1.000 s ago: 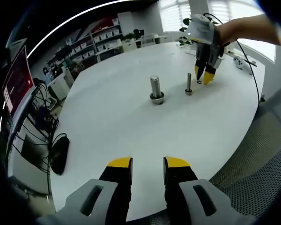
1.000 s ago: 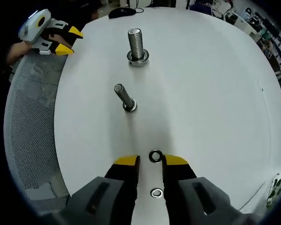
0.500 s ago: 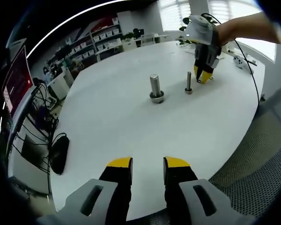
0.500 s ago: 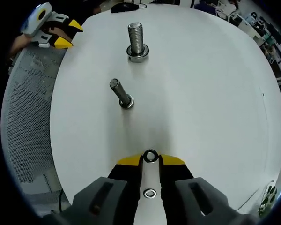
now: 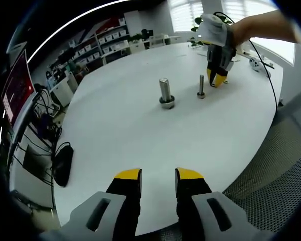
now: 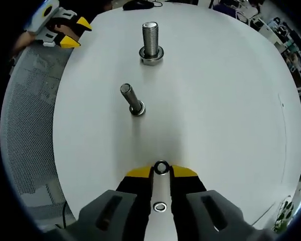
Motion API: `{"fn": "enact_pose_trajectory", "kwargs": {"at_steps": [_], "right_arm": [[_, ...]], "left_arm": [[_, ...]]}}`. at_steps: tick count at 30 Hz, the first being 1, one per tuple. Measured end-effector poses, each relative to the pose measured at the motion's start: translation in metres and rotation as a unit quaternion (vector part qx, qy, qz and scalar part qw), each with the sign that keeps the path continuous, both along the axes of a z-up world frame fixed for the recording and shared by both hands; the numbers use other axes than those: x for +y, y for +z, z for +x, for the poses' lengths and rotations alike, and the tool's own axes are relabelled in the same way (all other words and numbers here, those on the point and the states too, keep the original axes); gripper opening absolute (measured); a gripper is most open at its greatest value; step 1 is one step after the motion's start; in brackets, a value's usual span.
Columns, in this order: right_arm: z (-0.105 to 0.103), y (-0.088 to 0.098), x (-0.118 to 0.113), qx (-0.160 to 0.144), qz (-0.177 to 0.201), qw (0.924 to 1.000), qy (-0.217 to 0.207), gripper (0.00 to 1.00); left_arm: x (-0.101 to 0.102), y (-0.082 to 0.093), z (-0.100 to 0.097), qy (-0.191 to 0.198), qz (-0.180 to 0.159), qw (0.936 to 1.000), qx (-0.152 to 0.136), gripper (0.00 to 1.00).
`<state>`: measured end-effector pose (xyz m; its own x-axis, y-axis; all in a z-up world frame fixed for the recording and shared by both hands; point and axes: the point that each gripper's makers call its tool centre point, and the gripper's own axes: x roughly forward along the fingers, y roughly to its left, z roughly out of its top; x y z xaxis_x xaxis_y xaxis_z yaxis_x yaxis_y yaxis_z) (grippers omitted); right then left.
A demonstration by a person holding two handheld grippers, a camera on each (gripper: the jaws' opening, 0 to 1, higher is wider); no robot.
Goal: Place the washer onto the threaded stud by aligning its center hole with the stud, sliding it down to the base, and recovering from edge contact or off-axis alignment until the washer reaches the visible bottom stop.
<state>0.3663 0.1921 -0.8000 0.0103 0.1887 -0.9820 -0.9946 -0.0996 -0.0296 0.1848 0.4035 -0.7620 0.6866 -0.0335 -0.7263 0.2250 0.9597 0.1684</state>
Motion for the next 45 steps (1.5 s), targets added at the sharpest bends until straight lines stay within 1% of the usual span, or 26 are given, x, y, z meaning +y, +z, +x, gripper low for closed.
{"fn": "enact_pose_trajectory", "kwargs": {"at_steps": [2, 4, 8, 10, 14, 15, 16, 23, 31, 38, 41, 45], "right_arm": [[0.0, 0.001, 0.002, -0.005, 0.009, 0.9999, -0.013, 0.14], [0.0, 0.002, 0.001, 0.002, 0.013, 0.999, -0.042, 0.14], [0.001, 0.002, 0.002, 0.006, 0.022, 0.998, -0.06, 0.14], [-0.007, 0.005, 0.007, 0.016, 0.03, 0.9978, -0.058, 0.14], [-0.014, 0.014, 0.017, 0.019, 0.04, 0.9976, -0.054, 0.14], [-0.02, 0.019, 0.025, 0.037, 0.057, 0.9957, -0.063, 0.14], [-0.024, 0.022, 0.029, 0.045, 0.063, 0.9946, -0.069, 0.14], [-0.032, 0.035, 0.04, 0.042, 0.071, 0.9948, -0.059, 0.14], [-0.035, 0.049, 0.046, 0.03, 0.072, 0.9959, -0.047, 0.14], [-0.037, 0.061, 0.056, 0.034, 0.08, 0.9953, -0.043, 0.14], [-0.037, 0.064, 0.06, 0.027, 0.081, 0.9957, -0.035, 0.14], [-0.039, 0.063, 0.066, 0.025, 0.078, 0.9963, -0.026, 0.14]], "left_arm": [[0.0, 0.0, 0.0, 0.0, 0.001, 1.0, 0.0, 0.24], [0.001, 0.0, 0.0, 0.001, 0.0, 1.0, 0.0, 0.24], [0.001, 0.0, 0.0, 0.002, 0.001, 1.0, 0.001, 0.24], [0.001, 0.0, 0.0, 0.002, 0.001, 1.0, 0.0, 0.24], [0.001, -0.001, 0.0, 0.002, 0.001, 1.0, 0.001, 0.24], [0.002, 0.0, 0.0, 0.003, 0.001, 1.0, 0.001, 0.24], [0.002, 0.0, 0.0, 0.002, 0.001, 1.0, 0.001, 0.24], [0.002, 0.0, 0.0, 0.003, 0.0, 1.0, 0.001, 0.24], [0.001, -0.001, 0.0, 0.002, 0.001, 1.0, 0.001, 0.24], [0.001, 0.0, 0.0, 0.002, 0.0, 1.0, 0.0, 0.24], [0.001, 0.0, 0.0, 0.002, -0.001, 1.0, 0.0, 0.24], [0.001, 0.0, 0.0, 0.003, -0.001, 1.0, -0.001, 0.24]]}}
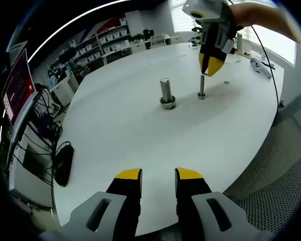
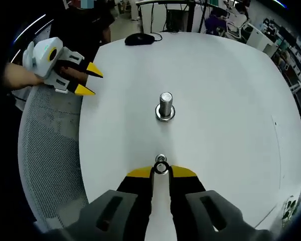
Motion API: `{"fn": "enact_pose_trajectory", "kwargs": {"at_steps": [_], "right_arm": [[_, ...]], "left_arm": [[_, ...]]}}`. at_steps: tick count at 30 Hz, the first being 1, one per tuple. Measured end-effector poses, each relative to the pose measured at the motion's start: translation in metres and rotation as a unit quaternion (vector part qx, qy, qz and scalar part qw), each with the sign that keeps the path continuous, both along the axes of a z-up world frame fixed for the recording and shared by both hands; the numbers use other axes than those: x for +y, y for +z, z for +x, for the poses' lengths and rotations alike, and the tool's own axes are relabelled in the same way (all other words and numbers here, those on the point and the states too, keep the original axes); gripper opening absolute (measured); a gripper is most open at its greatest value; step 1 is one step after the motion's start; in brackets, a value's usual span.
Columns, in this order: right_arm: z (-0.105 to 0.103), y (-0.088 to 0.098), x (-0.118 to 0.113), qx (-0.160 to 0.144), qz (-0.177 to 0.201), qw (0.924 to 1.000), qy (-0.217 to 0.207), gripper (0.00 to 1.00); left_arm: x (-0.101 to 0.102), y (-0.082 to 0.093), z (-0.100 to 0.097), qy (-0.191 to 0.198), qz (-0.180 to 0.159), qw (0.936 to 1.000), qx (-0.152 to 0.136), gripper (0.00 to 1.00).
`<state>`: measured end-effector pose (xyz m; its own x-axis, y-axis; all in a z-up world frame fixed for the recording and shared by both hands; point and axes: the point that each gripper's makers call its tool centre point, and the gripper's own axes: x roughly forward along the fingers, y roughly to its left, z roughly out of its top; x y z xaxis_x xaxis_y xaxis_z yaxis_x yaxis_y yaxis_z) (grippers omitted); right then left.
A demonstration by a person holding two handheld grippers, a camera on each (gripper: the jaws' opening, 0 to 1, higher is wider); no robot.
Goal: Place the washer onto the threaded stud by aligning its center hole with the stud, sliding it down to the base, and recovering from edge contact or off-axis alignment until the washer reaches the visible bottom stop.
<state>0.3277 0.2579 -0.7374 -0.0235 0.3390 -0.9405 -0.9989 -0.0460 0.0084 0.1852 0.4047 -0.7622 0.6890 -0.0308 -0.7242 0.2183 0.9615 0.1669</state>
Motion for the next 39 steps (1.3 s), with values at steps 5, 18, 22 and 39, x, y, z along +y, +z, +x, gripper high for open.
{"fn": "enact_pose_trajectory", "kwargs": {"at_steps": [5, 18, 22, 39], "right_arm": [[-0.001, -0.002, 0.005, -0.005, -0.003, 0.9999, 0.009, 0.14], [0.002, -0.025, 0.005, -0.006, -0.031, 0.9993, 0.018, 0.14], [0.001, -0.035, 0.004, -0.009, -0.035, 0.9992, 0.017, 0.14], [-0.002, -0.05, 0.003, -0.017, -0.029, 0.9976, 0.061, 0.17]], "left_arm": [[0.0, 0.0, 0.0, 0.0, -0.001, 1.0, -0.002, 0.24], [0.0, 0.001, 0.001, 0.001, -0.002, 1.0, -0.004, 0.24], [0.001, 0.001, 0.001, 0.002, -0.003, 1.0, -0.005, 0.24], [0.0, 0.0, 0.0, 0.001, -0.006, 1.0, -0.002, 0.23]]}}
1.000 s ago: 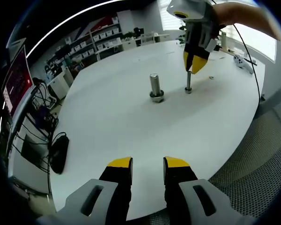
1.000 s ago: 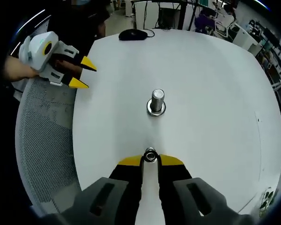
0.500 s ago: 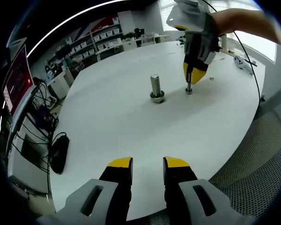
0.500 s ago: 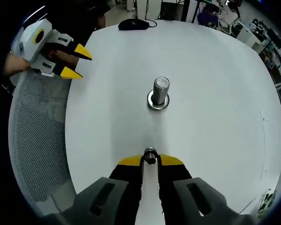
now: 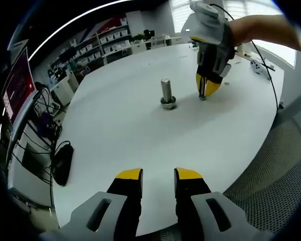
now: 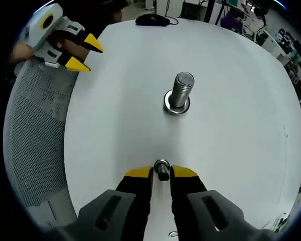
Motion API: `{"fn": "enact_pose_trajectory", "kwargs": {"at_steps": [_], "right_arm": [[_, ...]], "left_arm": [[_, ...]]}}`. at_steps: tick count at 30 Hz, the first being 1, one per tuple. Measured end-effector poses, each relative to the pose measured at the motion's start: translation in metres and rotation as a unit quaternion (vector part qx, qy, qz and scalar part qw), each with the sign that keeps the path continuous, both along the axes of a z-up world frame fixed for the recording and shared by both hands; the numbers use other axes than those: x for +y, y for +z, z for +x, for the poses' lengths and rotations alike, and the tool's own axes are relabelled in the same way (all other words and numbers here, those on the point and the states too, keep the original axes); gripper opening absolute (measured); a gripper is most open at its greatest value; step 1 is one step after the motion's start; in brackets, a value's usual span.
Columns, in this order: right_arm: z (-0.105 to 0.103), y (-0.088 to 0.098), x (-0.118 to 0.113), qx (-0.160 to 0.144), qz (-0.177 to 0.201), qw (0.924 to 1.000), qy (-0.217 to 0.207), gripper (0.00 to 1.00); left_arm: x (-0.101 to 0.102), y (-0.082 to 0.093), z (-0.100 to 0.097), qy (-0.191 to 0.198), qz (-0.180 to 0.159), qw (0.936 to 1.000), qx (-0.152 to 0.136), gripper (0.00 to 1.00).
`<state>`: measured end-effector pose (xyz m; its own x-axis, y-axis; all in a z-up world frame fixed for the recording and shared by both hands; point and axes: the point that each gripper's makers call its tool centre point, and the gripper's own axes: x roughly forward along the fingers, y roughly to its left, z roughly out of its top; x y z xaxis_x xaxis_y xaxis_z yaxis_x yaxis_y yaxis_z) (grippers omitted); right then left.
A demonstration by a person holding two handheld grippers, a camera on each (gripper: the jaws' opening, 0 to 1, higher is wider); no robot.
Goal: Place the washer onto the threaded stud by aligning its center hole with the stud, sliding it down to the base, and recovering from edge contact or off-axis alignment until the washer reaches the visible bottom stop.
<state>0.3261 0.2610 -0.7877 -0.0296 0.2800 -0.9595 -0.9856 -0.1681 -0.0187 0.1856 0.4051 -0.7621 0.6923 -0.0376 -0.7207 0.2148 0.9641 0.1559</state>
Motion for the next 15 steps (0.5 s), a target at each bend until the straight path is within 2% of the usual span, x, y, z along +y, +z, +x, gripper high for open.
{"fn": "enact_pose_trajectory", "kwargs": {"at_steps": [4, 15], "right_arm": [[0.003, 0.001, -0.005, 0.002, 0.007, 0.9999, -0.013, 0.22], [0.01, 0.002, -0.037, 0.008, 0.016, 0.9983, -0.055, 0.23]], "left_arm": [[0.0, 0.0, 0.0, 0.0, 0.0, 1.0, 0.001, 0.23], [0.0, -0.001, -0.001, -0.001, 0.001, 1.0, 0.003, 0.23]]}}
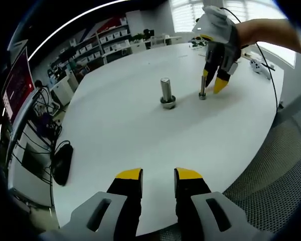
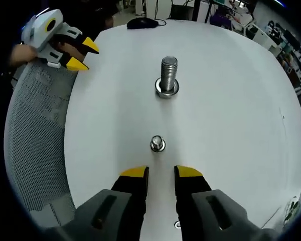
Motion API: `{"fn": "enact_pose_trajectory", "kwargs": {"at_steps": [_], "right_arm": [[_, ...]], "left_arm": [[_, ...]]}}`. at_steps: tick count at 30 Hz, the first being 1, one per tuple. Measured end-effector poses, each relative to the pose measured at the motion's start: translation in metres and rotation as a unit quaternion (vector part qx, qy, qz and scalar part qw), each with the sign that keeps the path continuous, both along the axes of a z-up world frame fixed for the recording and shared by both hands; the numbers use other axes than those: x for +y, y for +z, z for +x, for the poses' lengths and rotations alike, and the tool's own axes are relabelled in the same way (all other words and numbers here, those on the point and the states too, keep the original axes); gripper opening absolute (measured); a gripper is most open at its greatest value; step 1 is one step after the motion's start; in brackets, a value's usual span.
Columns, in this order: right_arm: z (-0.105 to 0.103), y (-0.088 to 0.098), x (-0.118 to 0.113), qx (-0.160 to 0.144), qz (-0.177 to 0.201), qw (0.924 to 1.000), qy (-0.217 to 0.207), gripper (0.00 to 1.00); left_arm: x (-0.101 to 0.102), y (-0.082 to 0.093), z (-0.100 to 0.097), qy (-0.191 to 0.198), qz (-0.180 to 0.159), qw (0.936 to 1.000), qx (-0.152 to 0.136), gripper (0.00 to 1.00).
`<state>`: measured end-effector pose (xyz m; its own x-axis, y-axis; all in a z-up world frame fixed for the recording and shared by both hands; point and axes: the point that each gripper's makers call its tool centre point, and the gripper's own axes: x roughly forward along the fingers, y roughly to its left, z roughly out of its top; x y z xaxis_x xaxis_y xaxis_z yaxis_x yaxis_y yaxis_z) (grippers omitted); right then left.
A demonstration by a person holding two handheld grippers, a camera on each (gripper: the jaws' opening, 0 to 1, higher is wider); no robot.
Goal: Place the washer onto the threaded stud by aligning its center hole with the stud, sliding it down to the base, and recovering from edge contact or off-axis alignment until the washer reaches the visible bottom stop.
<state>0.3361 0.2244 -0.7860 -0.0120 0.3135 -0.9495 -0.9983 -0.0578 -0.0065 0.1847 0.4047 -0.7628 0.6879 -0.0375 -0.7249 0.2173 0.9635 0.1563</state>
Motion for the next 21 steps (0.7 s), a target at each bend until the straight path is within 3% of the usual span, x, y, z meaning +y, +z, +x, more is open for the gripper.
{"fn": "enact_pose_trajectory", "kwargs": {"at_steps": [21], "right_arm": [[0.031, -0.003, -0.077, -0.013, -0.024, 0.9973, -0.068, 0.27]], "left_arm": [[0.001, 0.0, 0.0, -0.001, 0.002, 1.0, 0.001, 0.23]]}}
